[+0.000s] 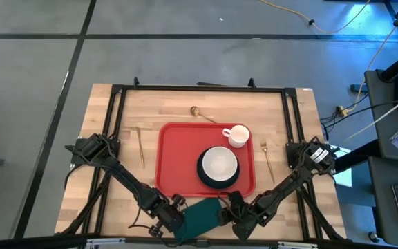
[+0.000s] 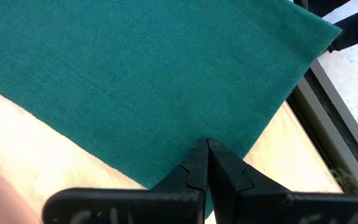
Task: Set up tray
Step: Put the dark green napkin on the orange tray to the left of the black plate
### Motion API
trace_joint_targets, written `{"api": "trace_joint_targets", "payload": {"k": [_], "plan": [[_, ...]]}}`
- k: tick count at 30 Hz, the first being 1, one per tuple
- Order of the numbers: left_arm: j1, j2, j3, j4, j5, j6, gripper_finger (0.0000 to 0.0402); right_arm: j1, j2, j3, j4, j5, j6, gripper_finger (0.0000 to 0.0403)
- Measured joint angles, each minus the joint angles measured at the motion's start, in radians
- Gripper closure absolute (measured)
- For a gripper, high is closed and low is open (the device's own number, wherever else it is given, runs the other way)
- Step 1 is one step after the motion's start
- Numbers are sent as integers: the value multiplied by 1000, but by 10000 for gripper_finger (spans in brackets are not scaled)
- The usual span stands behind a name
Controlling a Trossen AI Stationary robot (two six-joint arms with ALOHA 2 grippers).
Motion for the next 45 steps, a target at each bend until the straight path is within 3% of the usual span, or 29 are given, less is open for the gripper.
{"api": "trace_joint_targets", "payload": {"k": [7,18,25,30,37,45], "plan": [[0,0,0,0,-3,0,400,0,1,0,-19,-1,-12,389],[-3,-30,-5,-37,-57,7,371,-1,6,63,-111,-11,-83,397],[0,-103,-12,-129,-168,29,356,-2,9,233,-483,-55,-123,399],[0,-129,-10,-148,-158,10,356,-1,8,357,-685,-67,-134,399],[-3,-138,-9,-143,-85,-79,356,-5,6,553,-820,-62,-234,400],[15,-228,-8,-110,-101,-198,325,-38,5,895,-1163,-26,-366,400]]}}
